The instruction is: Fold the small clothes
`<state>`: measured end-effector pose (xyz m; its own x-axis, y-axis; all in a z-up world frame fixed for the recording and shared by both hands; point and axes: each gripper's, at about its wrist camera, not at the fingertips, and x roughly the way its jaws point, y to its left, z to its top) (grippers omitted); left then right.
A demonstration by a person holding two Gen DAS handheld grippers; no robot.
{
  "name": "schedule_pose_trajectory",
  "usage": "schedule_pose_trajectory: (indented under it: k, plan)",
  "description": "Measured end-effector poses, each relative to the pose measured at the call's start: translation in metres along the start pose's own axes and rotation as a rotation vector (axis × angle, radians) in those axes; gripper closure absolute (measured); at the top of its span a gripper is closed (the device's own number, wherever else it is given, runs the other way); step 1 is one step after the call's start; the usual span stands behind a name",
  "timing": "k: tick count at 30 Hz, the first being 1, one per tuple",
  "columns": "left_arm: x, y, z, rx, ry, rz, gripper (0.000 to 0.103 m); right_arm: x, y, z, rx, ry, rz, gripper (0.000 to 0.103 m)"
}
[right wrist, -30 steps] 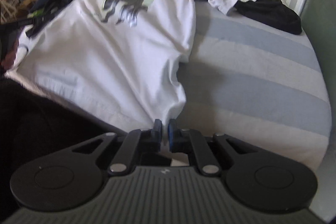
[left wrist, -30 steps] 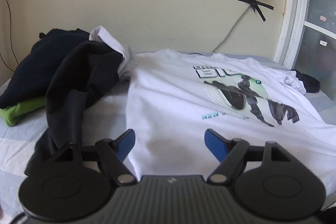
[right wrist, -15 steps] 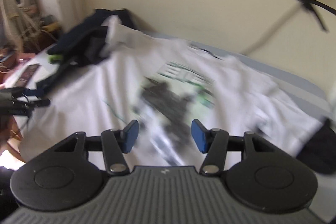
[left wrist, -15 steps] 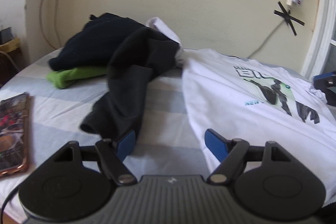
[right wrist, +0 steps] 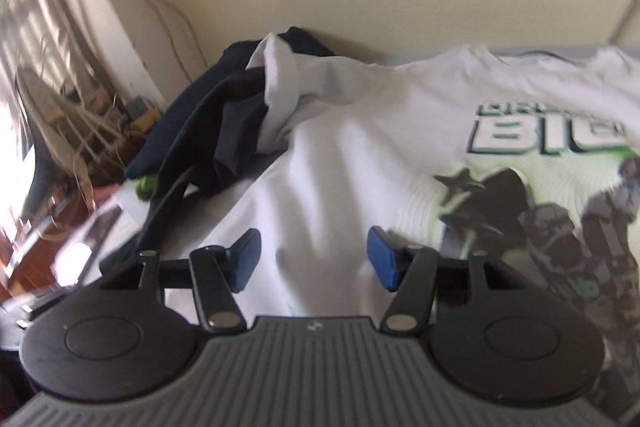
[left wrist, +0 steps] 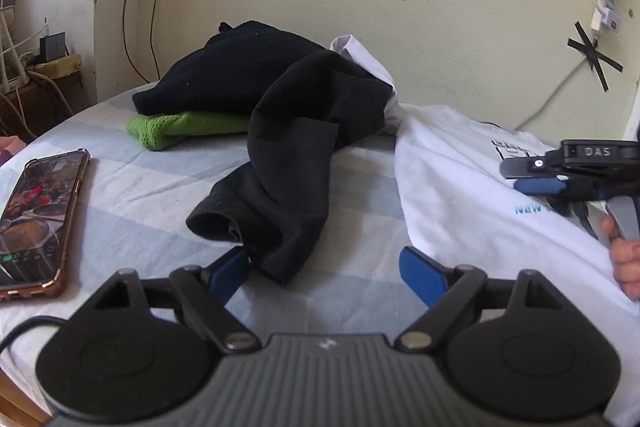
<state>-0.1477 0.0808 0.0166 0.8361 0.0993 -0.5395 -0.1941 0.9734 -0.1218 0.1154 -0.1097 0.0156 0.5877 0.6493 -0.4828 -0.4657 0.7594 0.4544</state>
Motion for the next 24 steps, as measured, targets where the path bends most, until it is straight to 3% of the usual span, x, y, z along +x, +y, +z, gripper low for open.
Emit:
schedule_pose_trajectory:
  k: [5, 12, 24]
  plan:
    - [0.010, -0.018, -0.002, 0.078, -0.012, 0.063, 0.011, -0.004, -0.020, 0.002, 0.143, -0.038, 0.048, 0.036]
    - [0.014, -0.020, 0.000, 0.102, 0.010, 0.063, 0.007, -0.003, -0.021, 0.003, 0.163, -0.037, 0.094, 0.026]
    - [0.018, -0.022, 0.002, 0.123, 0.042, 0.047, 0.001, -0.003, -0.025, 0.003, 0.175, -0.042, 0.118, 0.022]
